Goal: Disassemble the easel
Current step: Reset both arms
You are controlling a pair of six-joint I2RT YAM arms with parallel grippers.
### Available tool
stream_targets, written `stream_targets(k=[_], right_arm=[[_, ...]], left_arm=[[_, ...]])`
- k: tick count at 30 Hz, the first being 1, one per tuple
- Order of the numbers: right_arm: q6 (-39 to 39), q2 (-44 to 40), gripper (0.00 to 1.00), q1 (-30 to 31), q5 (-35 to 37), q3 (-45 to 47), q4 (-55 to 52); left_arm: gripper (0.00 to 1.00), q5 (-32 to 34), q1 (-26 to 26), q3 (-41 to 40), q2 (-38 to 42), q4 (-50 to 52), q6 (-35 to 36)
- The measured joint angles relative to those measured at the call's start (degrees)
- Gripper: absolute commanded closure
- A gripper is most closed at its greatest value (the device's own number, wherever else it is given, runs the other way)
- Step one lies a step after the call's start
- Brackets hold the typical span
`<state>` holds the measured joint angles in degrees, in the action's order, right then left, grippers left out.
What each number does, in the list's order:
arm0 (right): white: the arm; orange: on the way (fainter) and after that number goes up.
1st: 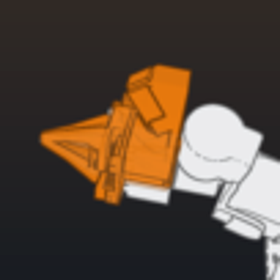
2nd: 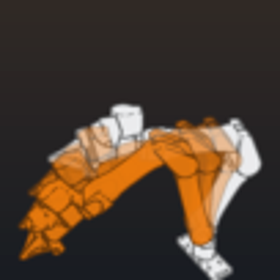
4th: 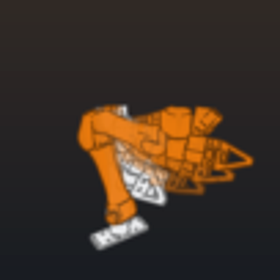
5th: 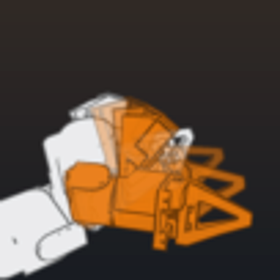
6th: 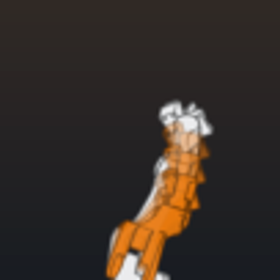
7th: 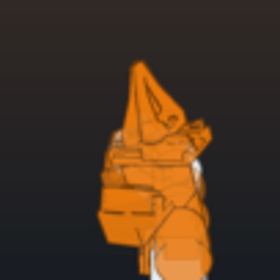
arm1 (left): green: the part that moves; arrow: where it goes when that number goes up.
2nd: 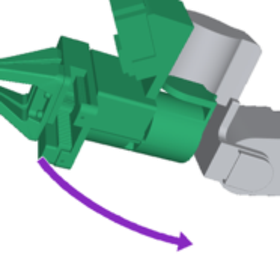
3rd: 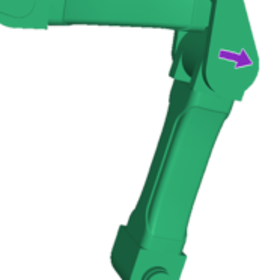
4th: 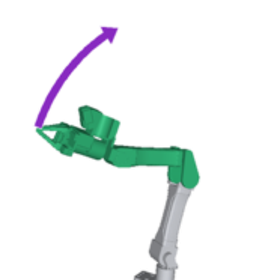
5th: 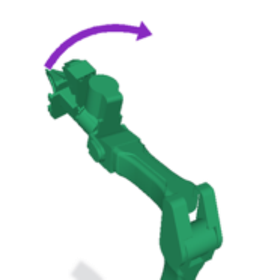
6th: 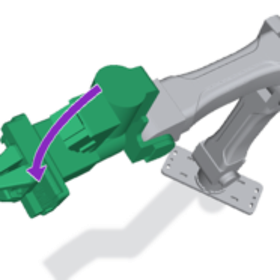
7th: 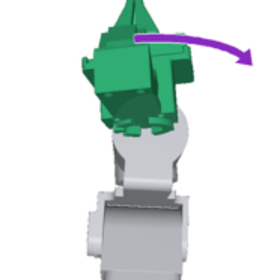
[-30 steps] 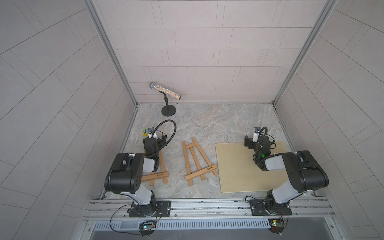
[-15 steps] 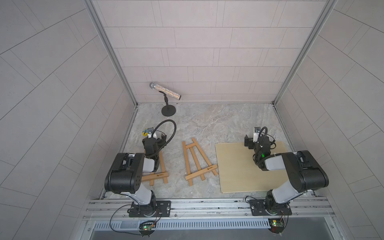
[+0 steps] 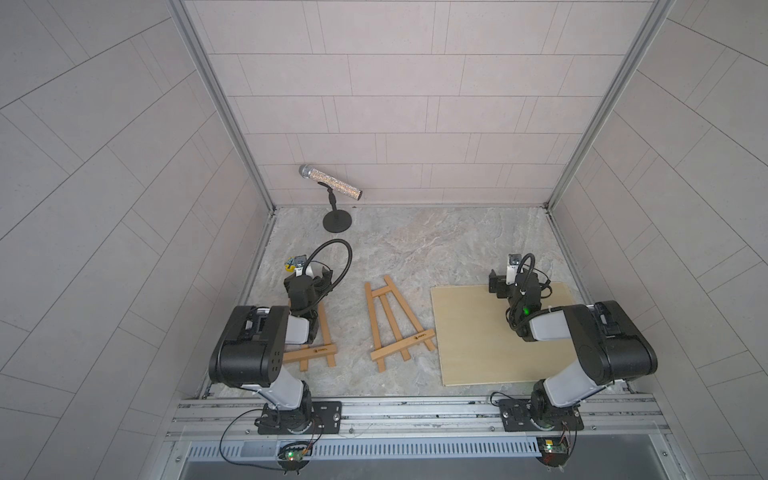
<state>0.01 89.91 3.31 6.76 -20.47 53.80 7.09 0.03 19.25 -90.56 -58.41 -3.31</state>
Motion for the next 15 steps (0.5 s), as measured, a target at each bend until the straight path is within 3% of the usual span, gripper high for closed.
stream_targets(k=[15], right_arm=[[0.00, 0.00, 0.00, 0.00, 0.00, 0.00, 0.00]], left_arm=[[0.09, -1.03, 0.11, 0.00, 0.00, 0.00, 0.57]])
